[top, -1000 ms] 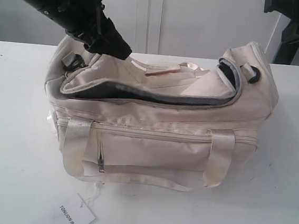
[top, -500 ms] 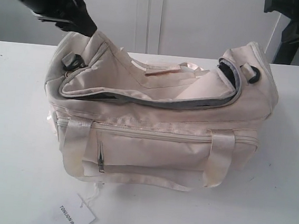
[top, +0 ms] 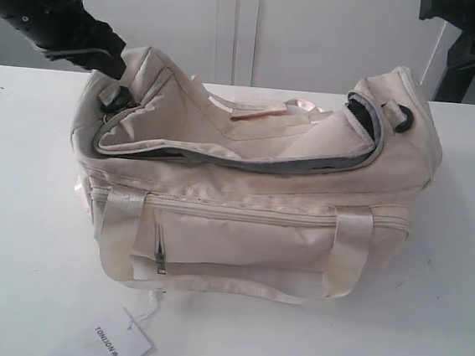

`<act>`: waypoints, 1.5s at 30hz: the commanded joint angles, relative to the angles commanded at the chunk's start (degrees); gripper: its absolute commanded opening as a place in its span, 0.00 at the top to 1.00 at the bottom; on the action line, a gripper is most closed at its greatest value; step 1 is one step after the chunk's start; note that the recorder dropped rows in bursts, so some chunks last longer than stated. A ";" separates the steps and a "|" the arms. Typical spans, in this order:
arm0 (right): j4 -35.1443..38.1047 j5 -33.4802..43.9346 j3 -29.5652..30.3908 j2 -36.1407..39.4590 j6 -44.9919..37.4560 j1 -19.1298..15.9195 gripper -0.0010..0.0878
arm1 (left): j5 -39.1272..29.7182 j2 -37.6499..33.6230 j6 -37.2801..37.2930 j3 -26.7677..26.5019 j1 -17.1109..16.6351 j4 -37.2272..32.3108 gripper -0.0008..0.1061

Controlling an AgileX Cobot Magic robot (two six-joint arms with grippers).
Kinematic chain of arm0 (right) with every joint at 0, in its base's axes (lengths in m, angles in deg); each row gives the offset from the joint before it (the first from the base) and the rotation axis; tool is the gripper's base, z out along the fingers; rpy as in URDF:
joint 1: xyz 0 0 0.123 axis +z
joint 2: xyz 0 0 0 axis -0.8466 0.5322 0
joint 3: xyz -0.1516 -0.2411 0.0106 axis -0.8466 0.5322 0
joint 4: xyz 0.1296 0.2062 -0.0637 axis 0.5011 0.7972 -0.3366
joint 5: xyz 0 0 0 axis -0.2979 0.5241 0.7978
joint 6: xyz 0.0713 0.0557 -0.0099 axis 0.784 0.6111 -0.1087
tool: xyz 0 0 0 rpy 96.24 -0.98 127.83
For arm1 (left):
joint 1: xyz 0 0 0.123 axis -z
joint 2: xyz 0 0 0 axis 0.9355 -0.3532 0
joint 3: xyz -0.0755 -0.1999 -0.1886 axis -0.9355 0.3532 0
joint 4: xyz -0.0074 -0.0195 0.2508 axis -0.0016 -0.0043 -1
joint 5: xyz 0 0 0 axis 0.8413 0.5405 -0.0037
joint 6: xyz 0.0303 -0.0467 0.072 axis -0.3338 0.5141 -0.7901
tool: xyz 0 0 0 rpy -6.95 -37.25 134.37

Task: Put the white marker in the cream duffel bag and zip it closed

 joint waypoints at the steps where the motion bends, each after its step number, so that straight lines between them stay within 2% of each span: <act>1: 0.00 0.00 0.00 0.00 0.00 0.00 0.99 | 0.24 -0.30 0.04 0.00 0.00 0.00 0.47; 6: 0.00 0.00 0.00 0.00 0.00 0.00 0.99 | 2.34 -0.75 1.65 0.00 0.00 -1.52 0.47; 12: 0.00 0.00 0.00 0.00 0.00 0.00 0.99 | 2.51 -0.86 7.33 0.00 0.00 -8.95 0.47; 25: 0.00 0.00 0.00 0.00 0.00 0.00 0.99 | -0.32 -4.26 7.33 0.00 0.00 -7.49 0.49; 28: 0.00 0.00 0.00 0.00 0.00 0.00 0.99 | -0.32 -4.26 7.33 0.00 0.00 -7.06 0.58; 32: 0.00 0.00 0.00 0.00 0.00 0.00 0.99 | -0.32 -4.26 7.33 0.00 0.00 -6.04 0.80; 36: 0.00 0.00 0.00 0.00 0.00 0.00 0.99 | -0.32 -4.26 7.33 0.00 0.00 -5.78 0.98; 45: 0.40 -0.49 0.00 0.00 0.00 0.00 0.99 | -0.68 -4.03 7.33 0.00 0.00 -0.26 0.99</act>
